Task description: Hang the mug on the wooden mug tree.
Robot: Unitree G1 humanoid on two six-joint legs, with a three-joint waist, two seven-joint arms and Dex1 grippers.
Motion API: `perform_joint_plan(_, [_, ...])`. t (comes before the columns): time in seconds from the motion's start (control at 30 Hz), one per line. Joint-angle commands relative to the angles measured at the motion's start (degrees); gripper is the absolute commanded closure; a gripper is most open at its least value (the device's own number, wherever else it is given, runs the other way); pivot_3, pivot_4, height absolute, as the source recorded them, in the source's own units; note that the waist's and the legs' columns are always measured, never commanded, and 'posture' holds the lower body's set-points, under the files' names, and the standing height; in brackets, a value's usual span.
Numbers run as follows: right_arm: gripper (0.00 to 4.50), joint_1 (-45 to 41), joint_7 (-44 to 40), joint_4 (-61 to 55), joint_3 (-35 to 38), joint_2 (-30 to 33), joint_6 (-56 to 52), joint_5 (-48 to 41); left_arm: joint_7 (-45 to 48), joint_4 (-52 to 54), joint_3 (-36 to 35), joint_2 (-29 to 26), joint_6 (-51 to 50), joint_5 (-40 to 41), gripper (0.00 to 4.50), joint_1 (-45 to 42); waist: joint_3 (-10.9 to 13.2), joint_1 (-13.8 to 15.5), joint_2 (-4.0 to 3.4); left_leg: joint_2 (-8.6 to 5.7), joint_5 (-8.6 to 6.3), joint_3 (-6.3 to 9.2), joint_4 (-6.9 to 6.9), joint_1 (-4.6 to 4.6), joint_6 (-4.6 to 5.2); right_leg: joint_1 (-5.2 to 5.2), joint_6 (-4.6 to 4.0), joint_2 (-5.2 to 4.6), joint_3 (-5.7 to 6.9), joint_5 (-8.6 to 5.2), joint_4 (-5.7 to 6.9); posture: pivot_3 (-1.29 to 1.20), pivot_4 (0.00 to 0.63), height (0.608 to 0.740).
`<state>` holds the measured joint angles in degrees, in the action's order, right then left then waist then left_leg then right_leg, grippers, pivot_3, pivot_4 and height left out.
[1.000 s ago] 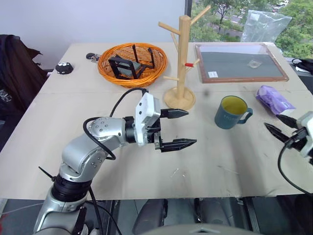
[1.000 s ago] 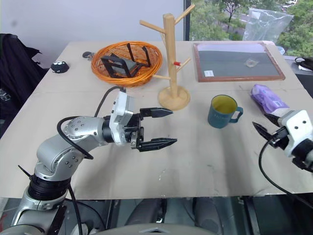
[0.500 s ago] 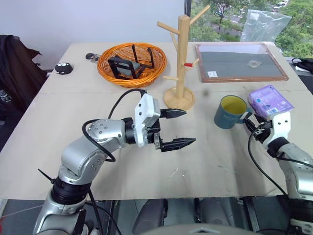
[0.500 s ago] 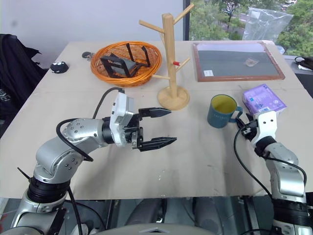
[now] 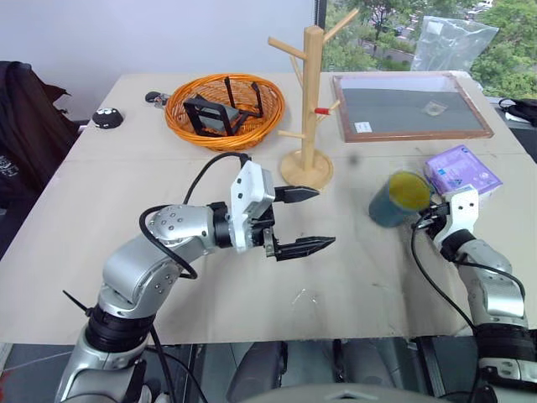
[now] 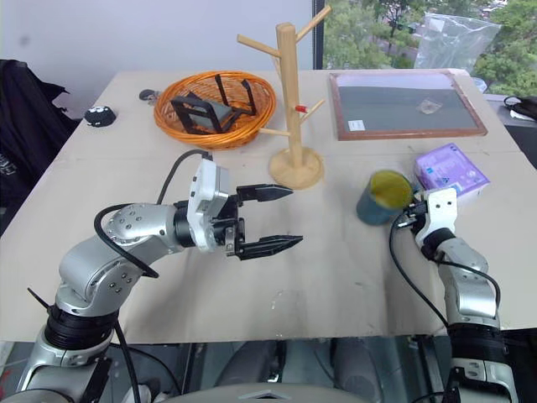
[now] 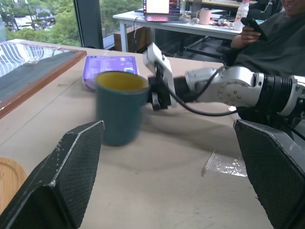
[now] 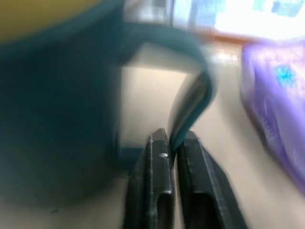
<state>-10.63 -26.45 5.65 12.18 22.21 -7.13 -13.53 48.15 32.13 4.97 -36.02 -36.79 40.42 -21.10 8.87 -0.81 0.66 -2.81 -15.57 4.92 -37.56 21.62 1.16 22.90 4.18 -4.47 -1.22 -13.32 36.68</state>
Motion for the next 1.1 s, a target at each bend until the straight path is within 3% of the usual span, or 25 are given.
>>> perform_joint_plan(0.03, [4.47,-0.5,-1.7,-2.2,0.9,1.4,0.1,-1.6,-1.2,2.2,-1.1,-0.3,1.8,-1.8,0.0,0.5,0.0,0.1,0.0,0.0,0.0,0.02,0.0,0.02,0.0,0.0,0.0,0.0,0.02,0.0,-0.01,0.0,0.15,0.74])
perform_joint_plan(0.23, [4.47,-3.9,-9.7,-11.4,-1.0,7.9,-7.6,-6.2,-7.2,-0.9,-3.6,2.2,7.3,-8.6,0.0,2.8,0.0,-0.1,-0.05,-0.01,0.0,-0.07,0.0,0.09,0.0,0.12,0.01,-0.02,-0.07,0.0,0.0,0.0,0.15,0.74])
perform_joint_plan(0.5, [4.47,-22.5,-20.5,-15.2,-9.6,18.6,-16.3,-5.9,-11.5,-2.5,-10.8,9.5,15.4,-8.2,0.0,7.1,0.0,0.1,-0.03,0.05,-0.01,-0.02,0.0,0.13,0.01,0.18,0.0,0.01,0.01,0.01,0.0,0.0,0.15,0.74])
perform_joint_plan(0.7, [4.47,-37.6,-26.0,-14.1,-17.6,19.7,-24.9,-5.4,-12.3,-1.5,-16.1,13.3,18.8,-3.7,0.0,10.9,0.1,0.2,-0.01,-0.03,0.0,-0.08,-0.11,0.5,0.0,0.5,0.01,-0.15,0.0,0.03,-0.04,0.0,0.15,0.74])
perform_joint_plan(0.8, [4.47,-43.9,-23.8,-10.9,-21.1,18.8,-29.8,-1.9,-12.1,-0.9,-15.9,14.1,20.4,-3.9,0.0,12.9,0.1,0.1,0.01,0.0,-0.01,-0.06,-0.1,0.57,0.0,0.6,0.0,-0.14,0.02,0.02,-0.01,0.0,0.15,0.74])
perform_joint_plan(1.1, [4.47,-53.2,-28.9,-8.2,-28.8,18.4,-34.9,2.1,-12.7,-1.5,-16.3,14.7,22.9,-4.1,0.0,14.4,0.1,0.1,0.02,-0.04,-0.01,-0.07,-0.12,0.71,0.0,0.76,-0.01,-0.17,0.02,0.03,0.03,0.0,0.15,0.74])
